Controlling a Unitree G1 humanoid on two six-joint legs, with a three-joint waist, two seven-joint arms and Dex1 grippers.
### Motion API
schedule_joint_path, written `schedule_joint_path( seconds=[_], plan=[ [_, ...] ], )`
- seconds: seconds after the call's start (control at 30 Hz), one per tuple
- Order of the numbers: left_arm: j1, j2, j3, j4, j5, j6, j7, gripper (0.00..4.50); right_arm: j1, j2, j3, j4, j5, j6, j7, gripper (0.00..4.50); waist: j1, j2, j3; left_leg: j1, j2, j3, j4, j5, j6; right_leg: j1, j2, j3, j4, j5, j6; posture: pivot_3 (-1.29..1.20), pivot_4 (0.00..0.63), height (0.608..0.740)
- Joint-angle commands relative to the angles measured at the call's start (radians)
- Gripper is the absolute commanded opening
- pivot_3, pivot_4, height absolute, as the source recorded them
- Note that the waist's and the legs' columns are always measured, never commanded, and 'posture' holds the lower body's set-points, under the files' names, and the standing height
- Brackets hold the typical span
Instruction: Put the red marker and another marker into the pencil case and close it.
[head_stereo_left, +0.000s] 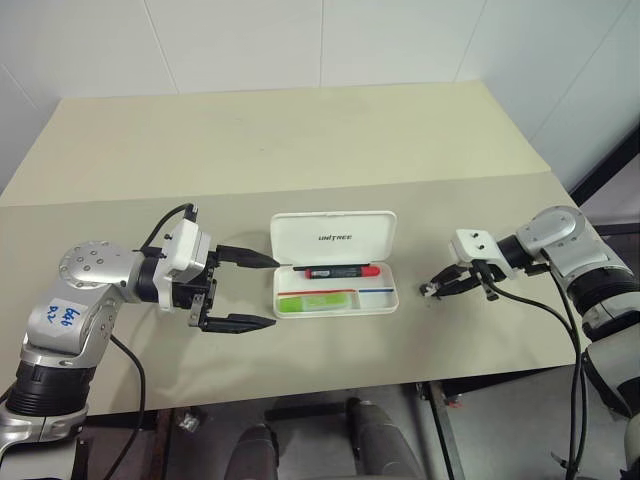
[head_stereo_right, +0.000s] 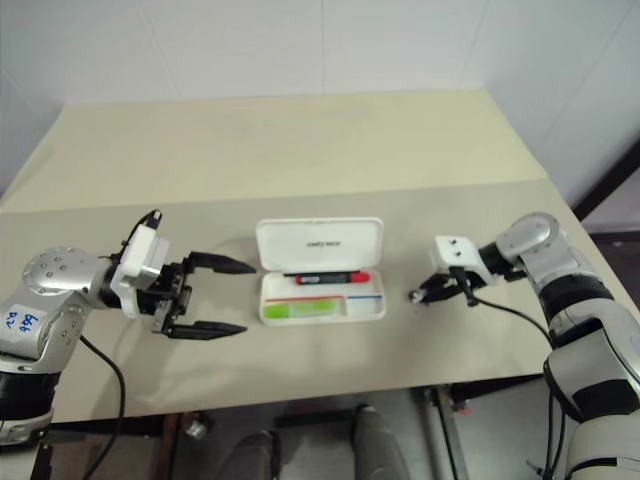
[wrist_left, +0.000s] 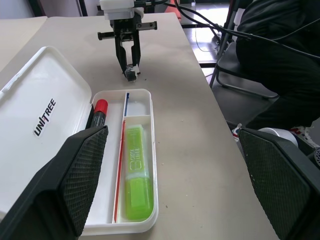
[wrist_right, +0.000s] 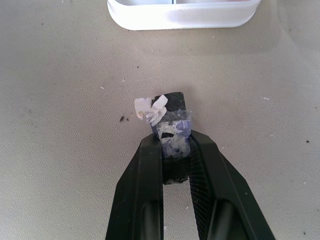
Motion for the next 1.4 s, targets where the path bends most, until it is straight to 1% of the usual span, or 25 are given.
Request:
schedule_joint_path(
  seconds=[0.03, 0.17, 0.33, 0.47, 0.57, 0.63, 0.67, 0.7, 0.8, 0.87, 1.0, 1.2, 1.4],
  plan=[
    [-0.011, 0.015, 0.03, -0.011, -0.041, -0.01, -0.026, 4.5, 0.006, -0.016, -0.045, 0.001, 0.019, 0.008, 0.067, 0.38, 0.0, 0.0, 0.0, 0.0, 0.0, 0.0, 0.0, 0.0, 0.0, 0.0, 0.0, 0.0, 0.0, 0.0, 0.0, 0.0, 0.15, 0.74],
    [-0.004, 0.017, 0.042, 0.001, -0.057, -0.02, -0.05, 4.5, 0.01, -0.016, -0.077, -0.017, 0.026, 0.024, 0.067, 0.38, 0.0, 0.0, 0.0, 0.0, 0.0, 0.0, 0.0, 0.0, 0.0, 0.0, 0.0, 0.0, 0.0, 0.0, 0.0, 0.0, 0.15, 0.74],
    [0.014, 0.0, 0.089, 0.05, -0.106, -0.053, -0.097, 4.5, 0.061, -0.037, -0.225, -0.159, 0.067, 0.151, 0.065, 0.38, 0.0, 0.001, 0.001, 0.0, 0.0, 0.0, 0.0, 0.0, 0.0, 0.0, 0.0, 0.0, 0.0, 0.0, 0.0, 0.0, 0.15, 0.74],
    [0.036, 0.008, 0.1, 0.075, -0.098, -0.069, -0.112, 4.5, 0.185, -0.076, -0.347, -0.426, 0.125, 0.32, 0.007, 0.38, 0.004, 0.001, 0.001, -0.001, 0.0, 0.0, 0.0, 0.0, 0.0, 0.0, 0.0, 0.0, 0.0, 0.0, 0.0, 0.0, 0.15, 0.74],
    [0.033, 0.006, 0.093, 0.083, -0.093, -0.072, -0.108, 4.5, 0.31, -0.1, -0.439, -0.736, 0.207, 0.518, -0.097, 0.38, 0.006, 0.001, 0.001, -0.001, 0.0, 0.0, -0.001, 0.0, 0.0, -0.001, 0.0, 0.0, 0.0, 0.0, 0.0, 0.0, 0.15, 0.74],
    [0.022, 0.0, 0.082, 0.09, -0.089, -0.073, -0.106, 4.5, 0.379, -0.095, -0.483, -0.913, 0.243, 0.611, -0.164, 0.38, 0.007, 0.001, 0.001, -0.001, 0.0, 0.0, 0.0, 0.0, 0.0, -0.001, 0.0, 0.0, 0.0, -0.001, 0.0, 0.0, 0.15, 0.74],
    [0.017, -0.003, 0.077, 0.094, -0.087, -0.074, -0.107, 4.5, 0.404, -0.086, -0.501, -0.976, 0.252, 0.64, -0.195, 0.38, 0.008, 0.001, 0.001, -0.001, 0.0, 0.0, 0.0, 0.0, 0.0, -0.001, 0.0, 0.0, 0.0, -0.001, -0.002, 0.0, 0.15, 0.74],
    [0.013, -0.005, 0.073, 0.099, -0.085, -0.076, -0.109, 4.5, 0.423, -0.074, -0.515, -1.028, 0.255, 0.673, -0.231, 0.38, 0.008, 0.001, 0.001, -0.001, 0.0, 0.0, 0.0, 0.0, 0.0, -0.001, 0.0, 0.0, 0.0, -0.006, -0.01, 0.0, 0.15, 0.74],
    [-0.006, -0.012, 0.058, 0.117, -0.084, -0.081, -0.117, 4.5, 0.458, -0.038, -0.526, -1.146, 0.243, 0.76, -0.339, 0.38, 0.005, 0.001, 0.001, -0.001, 0.0, 0.0, 0.002, 0.0, 0.0, -0.001, 0.0, 0.0, 0.0, -0.007, -0.013, 0.0, 0.15, 0.74],
    [-0.015, -0.016, 0.052, 0.13, -0.082, -0.086, -0.122, 4.5, 0.471, -0.025, -0.512, -1.191, 0.215, 0.808, -0.391, 0.38, 0.006, 0.001, 0.001, -0.001, 0.0, 0.0, 0.002, 0.0, 0.0, -0.001, 0.0, 0.0, 0.0, -0.006, -0.013, 0.0, 0.15, 0.74],
    [-0.028, -0.02, 0.043, 0.143, -0.076, -0.09, -0.123, 4.5, 0.485, 0.01, -0.491, -1.22, 0.162, 0.832, -0.45, 0.38, 0.006, 0.001, 0.001, -0.001, 0.0, 0.0, 0.002, 0.0, 0.0, -0.001, 0.0, 0.0, -0.001, -0.006, -0.013, 0.0, 0.15, 0.74],
    [-0.036, -0.024, 0.036, 0.15, -0.076, -0.096, -0.122, 4.5, 0.499, 0.02, -0.456, -1.209, 0.096, 0.814, -0.434, 0.38, 0.009, 0.001, 0.001, -0.002, 0.0, 0.0, 0.0, -0.001, 0.001, -0.001, 0.0, 0.0, -0.002, -0.007, -0.013, 0.0, 0.15, 0.74],
    [-0.027, -0.029, 0.039, 0.141, -0.074, -0.097, -0.111, 4.5, 0.497, 0.046, -0.415, -1.197, 0.061, 0.799, -0.405, 0.38, 0.006, 0.001, 0.001, -0.001, 0.0, 0.0, -0.001, -0.001, 0.001, -0.001, 0.0, 0.0, -0.002, -0.007, -0.013, 0.0, 0.15, 0.74]
  ],
)
